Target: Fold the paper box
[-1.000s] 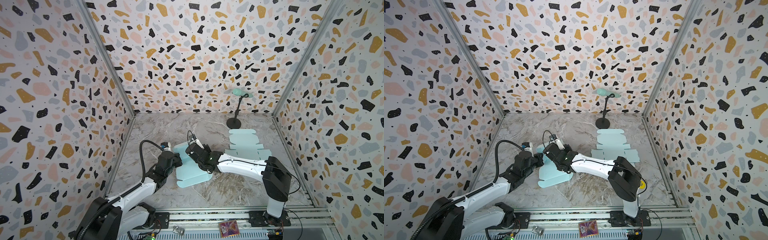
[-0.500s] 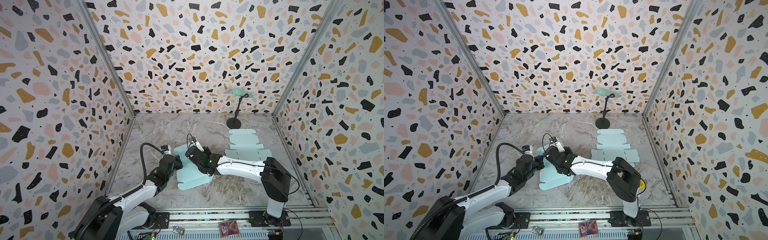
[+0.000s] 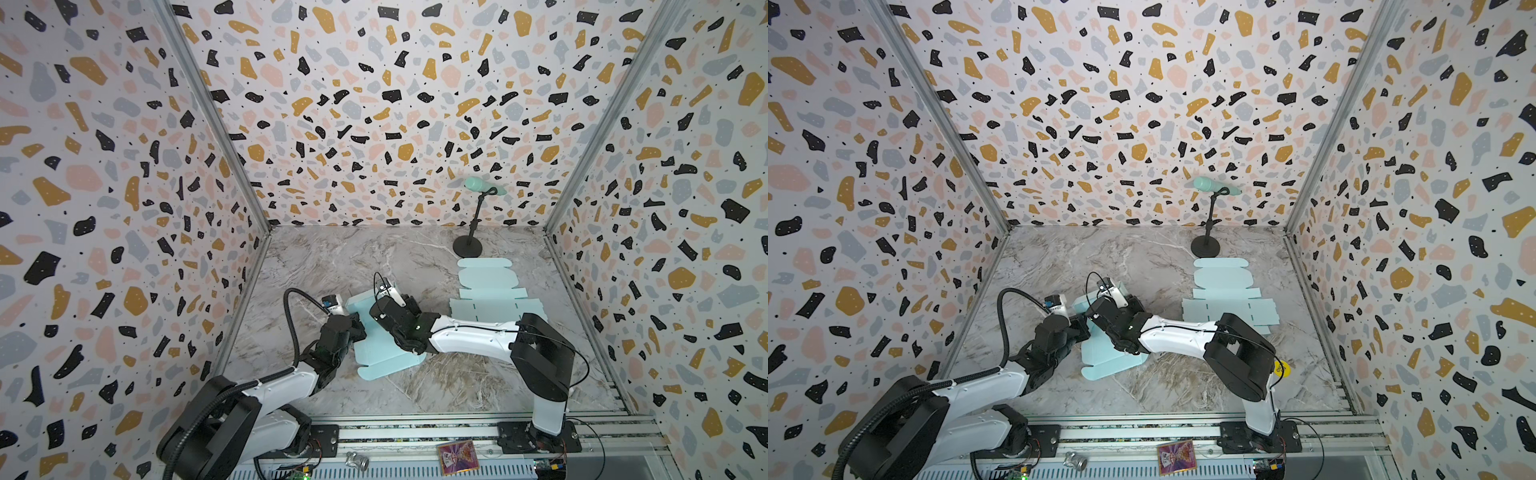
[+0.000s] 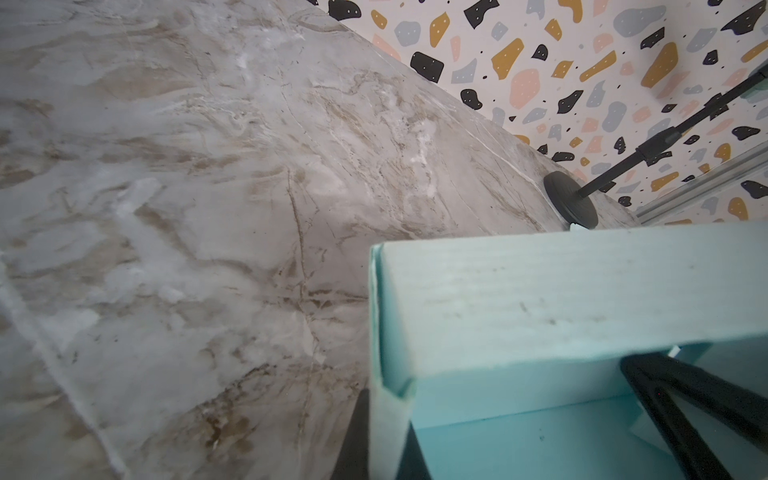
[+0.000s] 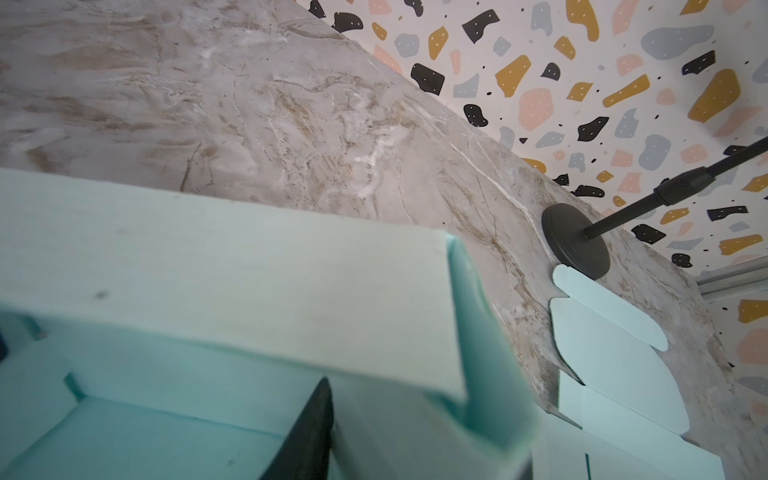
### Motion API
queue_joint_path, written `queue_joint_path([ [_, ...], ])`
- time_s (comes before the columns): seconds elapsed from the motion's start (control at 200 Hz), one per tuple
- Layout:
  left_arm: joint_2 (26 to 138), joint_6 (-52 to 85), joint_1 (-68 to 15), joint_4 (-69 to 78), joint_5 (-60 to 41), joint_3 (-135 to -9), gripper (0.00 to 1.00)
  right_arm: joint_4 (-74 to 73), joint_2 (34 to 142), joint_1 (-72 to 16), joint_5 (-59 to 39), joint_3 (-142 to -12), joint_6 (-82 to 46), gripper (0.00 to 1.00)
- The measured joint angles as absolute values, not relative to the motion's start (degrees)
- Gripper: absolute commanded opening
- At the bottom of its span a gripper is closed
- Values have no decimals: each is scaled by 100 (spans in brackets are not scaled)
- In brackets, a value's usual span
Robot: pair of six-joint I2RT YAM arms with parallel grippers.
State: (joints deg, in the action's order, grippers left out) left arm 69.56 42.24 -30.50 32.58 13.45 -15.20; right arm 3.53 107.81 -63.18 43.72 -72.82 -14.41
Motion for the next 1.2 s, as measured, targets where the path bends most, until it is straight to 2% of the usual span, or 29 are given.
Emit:
queue_joint_path([
  [0.16, 7153, 4217, -3098, 3597, 1376, -1481, 0, 86, 10422, -6311, 4010, -6683, -1448, 47],
  [0.265, 7201, 4171, -3120, 3662, 1385, -1525, 0, -95, 10044, -6302, 3680, -6377, -1463, 55],
  [0.39, 7338, 4099, -3124, 3706, 1361, -1699, 0, -489, 9317, -6329, 3234, -5793, -1516, 68],
  [0.506, 7535, 4040, -3124, 3822, 1269, -1861, 0, -757, 8582, -6335, 2751, -5280, -1549, 71],
  [0.746, 7819, 3955, -3124, 4093, 1111, -1881, 0, -722, 7356, -6106, 1649, -5000, -1492, 66],
  [1.001, 7948, 3830, -3127, 4281, 926, -1881, 0, -558, 6053, -4880, 766, -4495, -1522, 60],
  [1.096, 7964, 3806, -3127, 4331, 864, -1881, 0, -585, 5916, -4270, 279, -4270, -1505, 59],
  [1.201, 7979, 3793, -3127, 4401, 797, -1881, 0, -644, 6217, -3846, -202, -4193, -1439, 54],
])
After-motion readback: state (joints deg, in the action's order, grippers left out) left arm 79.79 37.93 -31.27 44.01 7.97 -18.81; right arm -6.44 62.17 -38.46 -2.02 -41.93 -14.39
